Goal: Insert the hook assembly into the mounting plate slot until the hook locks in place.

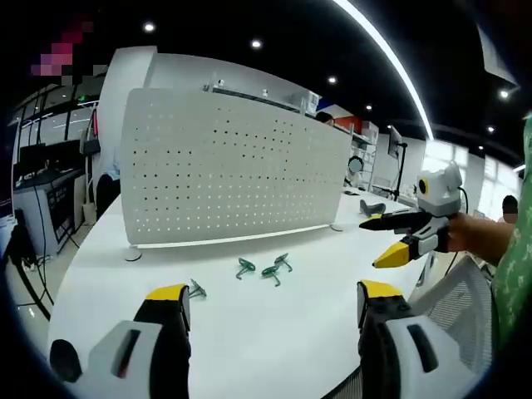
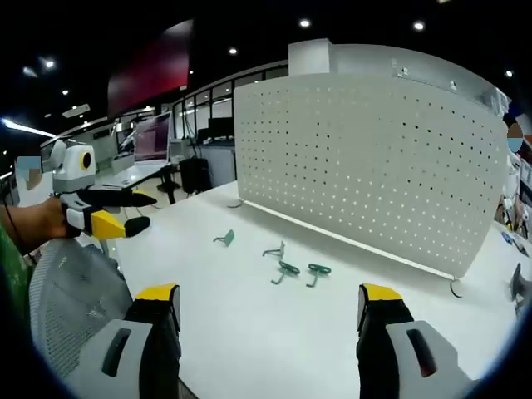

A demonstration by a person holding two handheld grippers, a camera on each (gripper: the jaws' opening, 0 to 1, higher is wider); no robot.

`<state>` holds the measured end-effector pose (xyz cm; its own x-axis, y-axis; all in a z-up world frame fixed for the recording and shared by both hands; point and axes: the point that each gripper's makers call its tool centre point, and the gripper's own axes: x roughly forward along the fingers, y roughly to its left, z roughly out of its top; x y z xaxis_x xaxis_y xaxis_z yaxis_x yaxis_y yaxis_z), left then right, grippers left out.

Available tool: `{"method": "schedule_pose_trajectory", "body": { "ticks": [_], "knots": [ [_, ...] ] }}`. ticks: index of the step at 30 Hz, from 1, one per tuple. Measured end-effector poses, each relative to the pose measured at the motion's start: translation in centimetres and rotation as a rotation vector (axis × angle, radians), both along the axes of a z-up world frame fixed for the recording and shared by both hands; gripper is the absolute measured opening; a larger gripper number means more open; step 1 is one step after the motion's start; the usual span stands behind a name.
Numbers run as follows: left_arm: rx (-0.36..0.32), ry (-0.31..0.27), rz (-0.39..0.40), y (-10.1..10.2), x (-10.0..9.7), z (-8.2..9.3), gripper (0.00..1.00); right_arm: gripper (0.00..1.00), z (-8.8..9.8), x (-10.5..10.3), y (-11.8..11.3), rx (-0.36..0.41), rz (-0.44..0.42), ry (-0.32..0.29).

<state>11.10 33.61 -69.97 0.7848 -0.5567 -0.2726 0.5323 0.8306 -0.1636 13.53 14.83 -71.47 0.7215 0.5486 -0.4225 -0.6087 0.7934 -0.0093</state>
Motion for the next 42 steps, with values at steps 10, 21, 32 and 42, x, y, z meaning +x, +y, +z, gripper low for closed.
{"method": "schedule_pose_trajectory", "body": {
  "ticks": [10,21,32,42],
  "knots": [
    [0.003,0.003,0.000,0.0,0.0,-0.1,0.84,0.89,-0.2,0.0,0.0,0.000,0.003,0.003],
    [0.005,0.006,-0.001,0.0,0.0,-0.2,0.84,0.89,-0.2,0.2,-0.1,-0.001,0.004,0.004],
    [0.009,0.007,0.004,0.0,0.0,-0.3,0.84,0.88,-0.1,0.7,-0.2,-0.008,0.011,-0.001],
    [0.014,0.012,0.002,0.0,0.0,-0.4,0.84,0.87,0.0,1.0,-0.6,-0.016,0.012,-0.004]
  ]
}}
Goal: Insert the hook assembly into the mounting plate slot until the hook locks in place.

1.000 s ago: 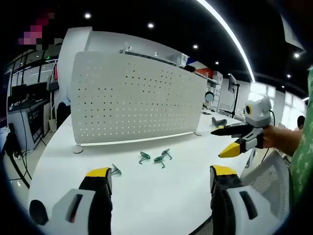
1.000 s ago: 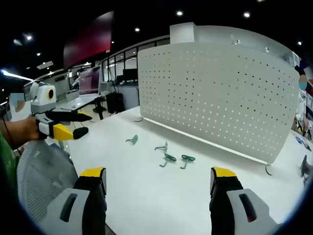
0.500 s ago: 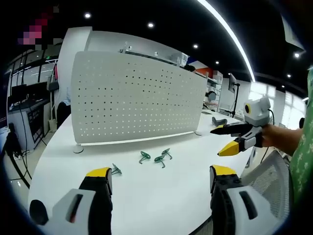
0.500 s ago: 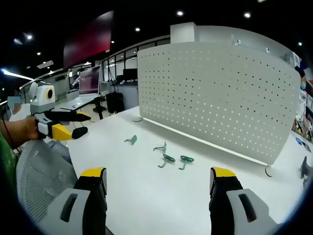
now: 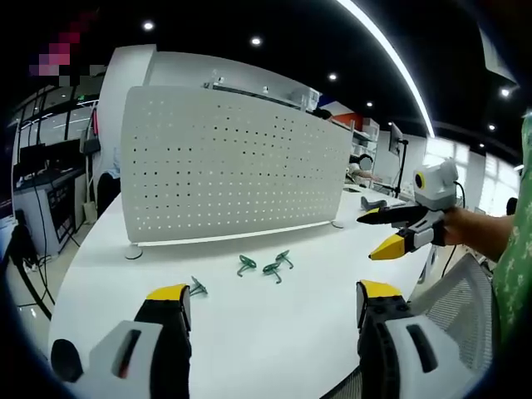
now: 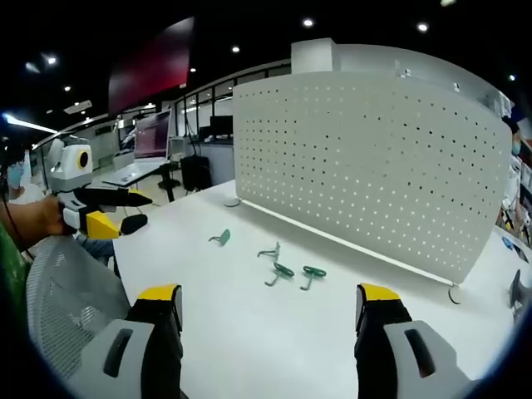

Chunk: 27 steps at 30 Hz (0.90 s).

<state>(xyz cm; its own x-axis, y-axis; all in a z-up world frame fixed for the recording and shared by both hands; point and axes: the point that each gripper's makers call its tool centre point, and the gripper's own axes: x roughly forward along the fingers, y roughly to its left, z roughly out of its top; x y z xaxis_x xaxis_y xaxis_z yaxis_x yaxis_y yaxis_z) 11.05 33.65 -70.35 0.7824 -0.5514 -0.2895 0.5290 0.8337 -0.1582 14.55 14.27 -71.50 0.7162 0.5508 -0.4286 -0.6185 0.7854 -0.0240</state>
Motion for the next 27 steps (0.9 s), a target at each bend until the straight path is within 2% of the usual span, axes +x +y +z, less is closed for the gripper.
{"method": "schedule_pose_trajectory", "body": {
  "ticks": [13,21,27],
  "knots": [
    [0.003,0.001,0.003,0.1,0.0,0.0,0.83,0.84,-0.1,0.3,0.0,-0.006,0.010,0.000],
    [0.006,0.003,0.001,0.1,0.0,-0.1,0.83,0.77,0.0,0.8,-0.3,-0.015,0.023,-0.006],
    [0.008,0.008,-0.002,0.0,0.0,-0.2,0.83,0.69,0.1,2.0,-0.4,-0.055,0.054,-0.020]
  ]
}}
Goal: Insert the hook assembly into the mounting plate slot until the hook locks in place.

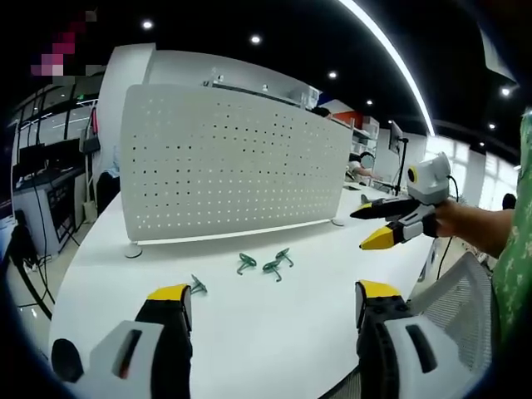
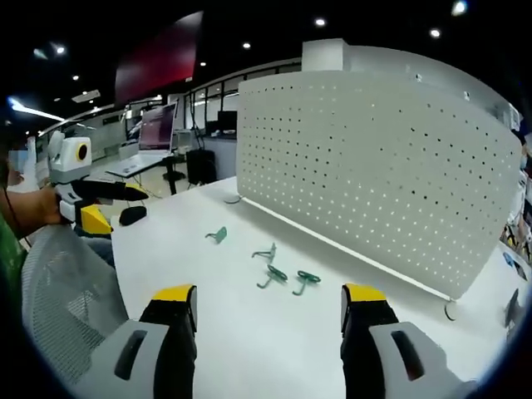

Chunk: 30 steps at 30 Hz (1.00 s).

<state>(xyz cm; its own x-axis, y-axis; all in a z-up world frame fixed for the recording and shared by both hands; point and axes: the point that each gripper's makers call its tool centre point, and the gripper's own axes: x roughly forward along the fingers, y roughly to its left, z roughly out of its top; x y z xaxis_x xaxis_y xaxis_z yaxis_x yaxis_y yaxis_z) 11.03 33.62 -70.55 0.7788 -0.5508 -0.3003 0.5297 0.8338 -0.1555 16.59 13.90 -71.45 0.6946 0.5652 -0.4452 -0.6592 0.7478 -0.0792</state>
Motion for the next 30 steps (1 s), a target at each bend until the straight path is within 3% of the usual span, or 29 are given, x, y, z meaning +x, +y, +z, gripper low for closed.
{"method": "schedule_pose_trajectory", "body": {
  "ticks": [9,30],
  "knots": [
    [-0.001,-0.002,0.004,0.0,0.0,0.0,0.83,0.61,-0.8,1.4,-0.1,-0.042,0.029,0.007],
    [0.010,0.005,0.002,-0.1,0.0,-0.2,0.82,0.53,-2.6,4.4,-0.2,-0.124,0.078,0.035]
  ]
}}
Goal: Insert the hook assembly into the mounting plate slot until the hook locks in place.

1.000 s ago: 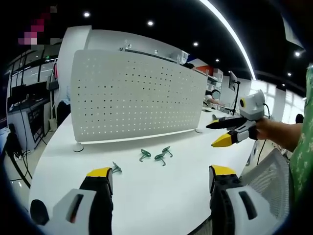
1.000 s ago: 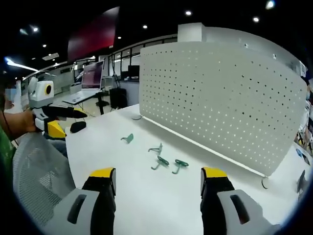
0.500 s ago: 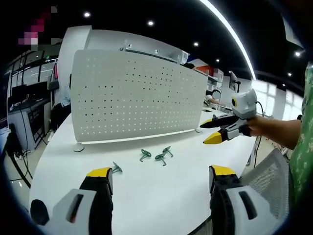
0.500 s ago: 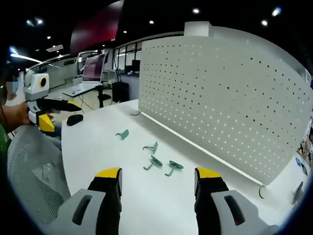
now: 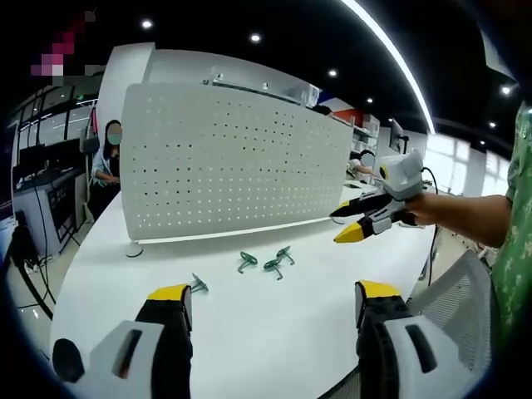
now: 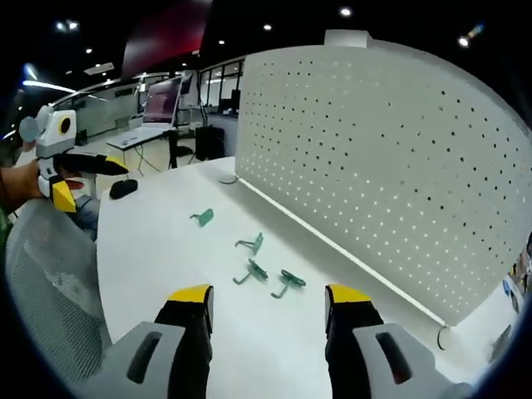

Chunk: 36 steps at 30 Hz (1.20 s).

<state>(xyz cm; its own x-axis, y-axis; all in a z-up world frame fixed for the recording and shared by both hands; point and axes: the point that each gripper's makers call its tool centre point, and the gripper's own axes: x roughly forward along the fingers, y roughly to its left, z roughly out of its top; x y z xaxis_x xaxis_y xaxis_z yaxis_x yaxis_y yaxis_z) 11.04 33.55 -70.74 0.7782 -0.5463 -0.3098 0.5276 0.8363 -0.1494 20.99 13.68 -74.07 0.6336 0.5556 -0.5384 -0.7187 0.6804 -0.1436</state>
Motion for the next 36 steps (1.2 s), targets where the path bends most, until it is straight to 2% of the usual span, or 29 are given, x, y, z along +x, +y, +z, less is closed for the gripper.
{"method": "schedule_pose_trajectory", "body": {
  "ticks": [24,36],
  "knots": [
    [0.008,0.008,0.006,0.1,0.0,-0.3,0.82,0.44,-2.0,3.5,0.7,-0.088,0.056,0.034],
    [0.014,0.015,0.012,0.2,0.0,-0.5,0.81,0.38,-4.1,4.6,1.1,-0.125,0.085,0.072]
  ]
}}
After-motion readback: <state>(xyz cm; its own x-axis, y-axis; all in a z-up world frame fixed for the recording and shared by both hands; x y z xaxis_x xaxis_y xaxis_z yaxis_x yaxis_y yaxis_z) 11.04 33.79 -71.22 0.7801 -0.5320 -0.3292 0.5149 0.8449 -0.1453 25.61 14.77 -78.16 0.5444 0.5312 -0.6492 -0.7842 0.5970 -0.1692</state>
